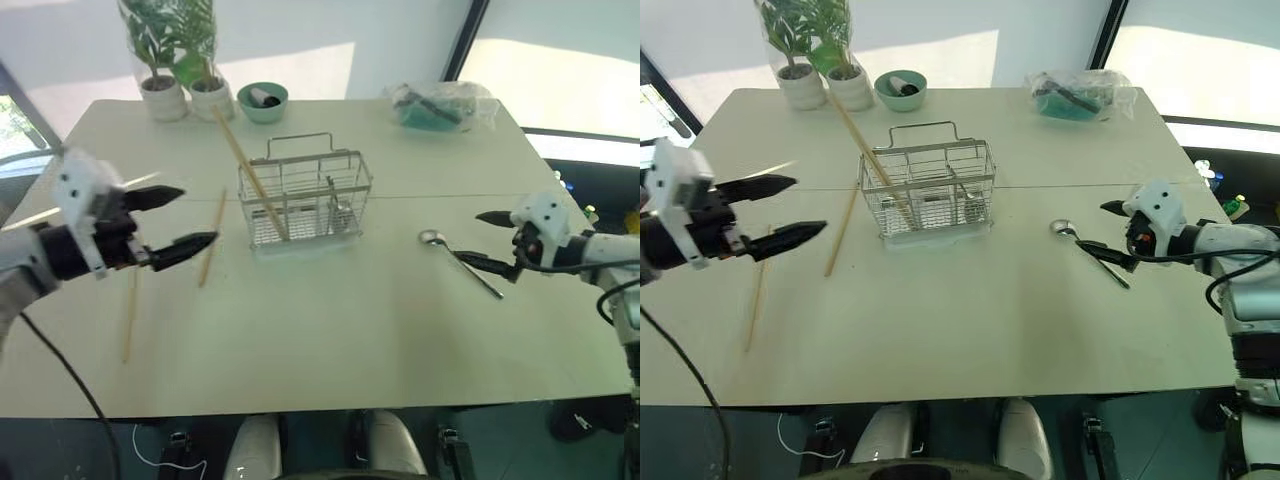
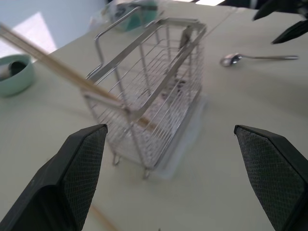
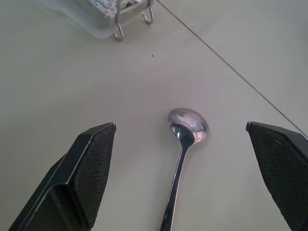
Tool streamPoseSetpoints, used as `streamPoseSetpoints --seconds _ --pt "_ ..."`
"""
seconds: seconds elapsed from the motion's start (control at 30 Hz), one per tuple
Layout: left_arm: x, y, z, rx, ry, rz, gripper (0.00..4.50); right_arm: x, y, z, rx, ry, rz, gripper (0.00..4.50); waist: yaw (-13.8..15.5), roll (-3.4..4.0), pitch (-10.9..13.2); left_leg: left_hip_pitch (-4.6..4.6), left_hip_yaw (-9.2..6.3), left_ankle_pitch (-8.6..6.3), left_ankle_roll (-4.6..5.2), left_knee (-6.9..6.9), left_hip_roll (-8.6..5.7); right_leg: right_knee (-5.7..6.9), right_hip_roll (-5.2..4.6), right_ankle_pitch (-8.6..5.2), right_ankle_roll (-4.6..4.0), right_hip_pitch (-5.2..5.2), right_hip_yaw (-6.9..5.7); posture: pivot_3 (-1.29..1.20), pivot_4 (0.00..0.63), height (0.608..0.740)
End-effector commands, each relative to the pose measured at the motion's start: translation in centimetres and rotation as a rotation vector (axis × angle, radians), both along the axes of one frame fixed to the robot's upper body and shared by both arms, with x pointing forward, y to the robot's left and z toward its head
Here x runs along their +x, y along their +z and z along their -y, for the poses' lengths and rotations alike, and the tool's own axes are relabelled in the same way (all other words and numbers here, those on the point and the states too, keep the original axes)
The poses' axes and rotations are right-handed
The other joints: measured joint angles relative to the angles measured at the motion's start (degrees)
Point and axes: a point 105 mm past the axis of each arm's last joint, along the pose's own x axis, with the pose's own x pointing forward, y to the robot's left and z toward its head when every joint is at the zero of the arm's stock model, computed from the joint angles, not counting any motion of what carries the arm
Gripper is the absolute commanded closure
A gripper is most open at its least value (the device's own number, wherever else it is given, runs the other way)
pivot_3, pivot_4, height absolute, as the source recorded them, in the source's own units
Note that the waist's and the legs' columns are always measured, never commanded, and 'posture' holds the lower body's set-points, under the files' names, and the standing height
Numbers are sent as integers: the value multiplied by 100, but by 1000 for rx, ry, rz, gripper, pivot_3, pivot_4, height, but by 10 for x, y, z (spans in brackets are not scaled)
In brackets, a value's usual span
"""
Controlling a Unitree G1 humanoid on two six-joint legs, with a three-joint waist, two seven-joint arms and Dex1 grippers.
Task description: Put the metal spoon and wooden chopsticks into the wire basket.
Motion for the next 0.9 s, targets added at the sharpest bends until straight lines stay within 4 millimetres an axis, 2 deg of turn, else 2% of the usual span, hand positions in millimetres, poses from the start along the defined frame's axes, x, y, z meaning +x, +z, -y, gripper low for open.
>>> streamPoseSetpoints --seconds 0.03,0.17,0.27,0.7,0.8,0.9 --pt "2 2 23 8 -93 9 35 7 -5 -1 -11 -20 -6 0 -7 0 0 1 -2 0 0 7 1 6 1 0 0 2 0 0 150 717" --pt "8 -4 48 10 -170 0 35 10 -27 -4 -34 -37 -52 0 -7 -1 2 3 -5 0 0 37 1 30 1 0 3 11 0 0 150 717" --pt "8 -5 58 14 -209 5 35 11 -40 -5 -48 -62 -75 0 -14 -1 3 0 -8 0 0 55 1 45 1 0 4 12 1 0 150 717" --pt "10 -3 54 1 -194 -9 35 39 -56 -2 98 -301 -139 0 -55 -2 4 26 -14 0 1 56 4 53 4 -2 3 32 1 0 150 717" --pt "5 -6 54 5 -216 -43 0 39 -60 0 85 -311 -138 784 -55 -2 4 32 -15 0 1 56 4 53 5 -2 3 38 1 0 150 717" --pt "1 -6 54 12 -233 -52 0 39 -62 0 92 -309 -139 2143 -37 -2 4 33 -16 0 1 57 4 52 4 -3 3 42 1 0 150 717"
